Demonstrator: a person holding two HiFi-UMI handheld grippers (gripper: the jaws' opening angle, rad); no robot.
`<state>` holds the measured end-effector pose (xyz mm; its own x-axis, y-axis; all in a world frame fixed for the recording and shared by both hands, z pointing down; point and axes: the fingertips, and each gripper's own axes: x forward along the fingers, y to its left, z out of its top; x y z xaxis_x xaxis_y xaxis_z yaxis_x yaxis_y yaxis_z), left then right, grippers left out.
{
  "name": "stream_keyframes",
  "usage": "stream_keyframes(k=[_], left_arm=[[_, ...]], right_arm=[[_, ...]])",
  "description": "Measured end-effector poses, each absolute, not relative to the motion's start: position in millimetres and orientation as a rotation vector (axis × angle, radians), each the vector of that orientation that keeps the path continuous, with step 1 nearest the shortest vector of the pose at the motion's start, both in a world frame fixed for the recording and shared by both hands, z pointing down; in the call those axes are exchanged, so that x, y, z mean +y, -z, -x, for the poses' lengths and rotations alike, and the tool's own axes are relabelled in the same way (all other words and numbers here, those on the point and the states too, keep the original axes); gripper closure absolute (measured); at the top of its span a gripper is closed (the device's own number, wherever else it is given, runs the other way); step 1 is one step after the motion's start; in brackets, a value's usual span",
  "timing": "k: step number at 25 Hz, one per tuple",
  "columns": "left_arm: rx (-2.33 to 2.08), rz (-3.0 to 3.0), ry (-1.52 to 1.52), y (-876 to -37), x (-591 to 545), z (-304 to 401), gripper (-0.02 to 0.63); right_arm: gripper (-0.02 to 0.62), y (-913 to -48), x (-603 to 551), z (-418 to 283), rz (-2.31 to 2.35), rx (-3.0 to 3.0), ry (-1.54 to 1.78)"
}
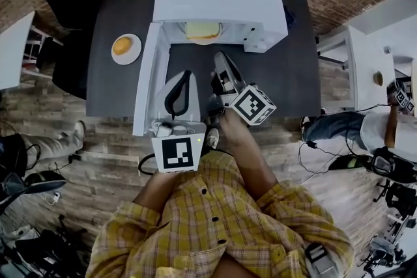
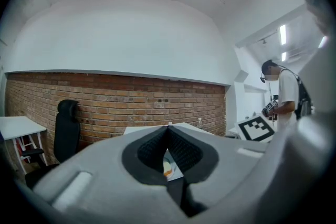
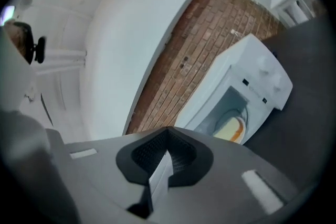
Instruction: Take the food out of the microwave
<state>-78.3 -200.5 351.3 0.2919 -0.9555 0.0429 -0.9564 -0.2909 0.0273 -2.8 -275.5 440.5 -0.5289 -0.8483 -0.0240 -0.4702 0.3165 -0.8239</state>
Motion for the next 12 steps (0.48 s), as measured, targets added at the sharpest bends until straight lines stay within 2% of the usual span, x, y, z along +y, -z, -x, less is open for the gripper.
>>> stream_keyframes(k=[12], left_arm=[[-1.843, -2.476, -0.07, -365, -207, 84, 0.606]], right_arm=[[0.603, -530, -317, 3, 1.072, 1.786, 1.396]])
